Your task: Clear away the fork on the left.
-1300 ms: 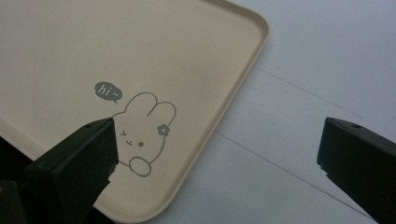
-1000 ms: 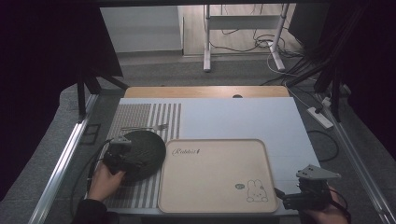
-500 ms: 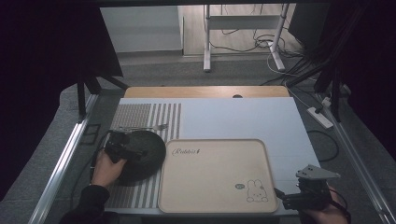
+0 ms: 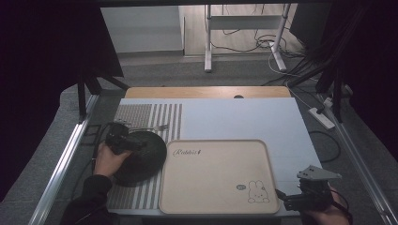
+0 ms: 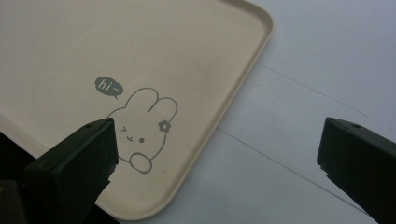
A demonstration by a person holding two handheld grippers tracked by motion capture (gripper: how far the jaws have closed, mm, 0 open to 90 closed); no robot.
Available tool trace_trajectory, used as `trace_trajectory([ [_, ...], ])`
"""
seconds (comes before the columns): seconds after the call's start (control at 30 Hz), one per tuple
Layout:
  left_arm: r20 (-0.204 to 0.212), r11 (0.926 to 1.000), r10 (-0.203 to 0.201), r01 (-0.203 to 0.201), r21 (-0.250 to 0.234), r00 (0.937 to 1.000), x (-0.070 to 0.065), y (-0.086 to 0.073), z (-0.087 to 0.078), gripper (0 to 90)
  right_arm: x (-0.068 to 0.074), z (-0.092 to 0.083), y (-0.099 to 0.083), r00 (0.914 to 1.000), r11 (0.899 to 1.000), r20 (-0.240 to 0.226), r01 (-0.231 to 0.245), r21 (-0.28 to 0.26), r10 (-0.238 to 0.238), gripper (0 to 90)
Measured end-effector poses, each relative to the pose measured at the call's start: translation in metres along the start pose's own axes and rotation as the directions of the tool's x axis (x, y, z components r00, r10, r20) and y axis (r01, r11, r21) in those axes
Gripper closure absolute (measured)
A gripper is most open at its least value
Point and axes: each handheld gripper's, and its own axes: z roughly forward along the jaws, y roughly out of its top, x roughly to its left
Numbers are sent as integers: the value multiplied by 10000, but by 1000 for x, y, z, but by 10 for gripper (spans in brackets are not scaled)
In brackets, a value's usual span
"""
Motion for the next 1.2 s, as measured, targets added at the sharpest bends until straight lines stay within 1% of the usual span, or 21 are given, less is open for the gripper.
trace_trajectory([
  [0.17,-95,10000,-7,7,75,10000,6,6,4,1,0,0,0,10000,10000,-5,24,20,-24,0],
  [0.27,-222,9999,-79,81,71,9997,15,13,6,1,0,0,0,10000,10000,-7,17,14,-17,0],
  [0.43,-392,9995,-312,313,31,9987,28,18,8,6,0,0,0,10000,10000,-16,-21,25,21,0],
  [0.7,-719,9990,-320,342,300,9969,43,24,13,26,0,0,0,10000,10000,-40,43,24,-42,0],
  [0.73,-719,9990,-320,342,300,9969,43,24,13,32,0,0,0,10000,10000,-49,39,32,-39,0],
  [0.77,-818,9988,-347,374,322,9960,47,26,15,43,0,0,0,10000,10000,-52,45,33,-45,0],
  [0.8,-818,9988,-347,374,322,9960,47,26,15,59,0,0,0,10000,10000,-56,45,38,-45,0],
  [0.83,-739,9983,-333,367,448,9967,51,27,16,91,0,0,0,10000,10000,-55,44,40,-44,0],
  [0.9,-749,9980,-346,384,499,9966,54,28,18,144,0,1,0,10000,10000,-62,45,46,-44,0],
  [0.93,-864,9973,-286,343,650,9958,58,29,20,191,0,1,0,10000,10000,-63,43,47,-43,0],
  [1.0,-936,9969,-326,390,682,9951,61,30,21,265,0,1,0,10000,10000,-64,47,50,-46,0],
  [1.03,-1064,9960,-457,534,710,9933,66,31,23,321,0,1,0,10000,10000,-70,49,58,-49,0],
  [1.07,-1127,9955,-583,662,671,9919,69,31,23,387,0,1,0,10000,10000,-84,53,67,-52,0],
  [1.13,-1142,9941,-873,940,546,9896,73,32,24,445,0,1,0,9999,10000,-94,56,72,-55,0],
  [1.17,-1125,9936,-956,1017,494,9890,75,32,25,498,0,1,0,9999,10000,-100,55,77,-54,0],
  [1.2,-1196,9927,-1058,1118,449,9872,76,33,26,540,0,1,0,9999,10000,-107,53,83,-52,0],
])
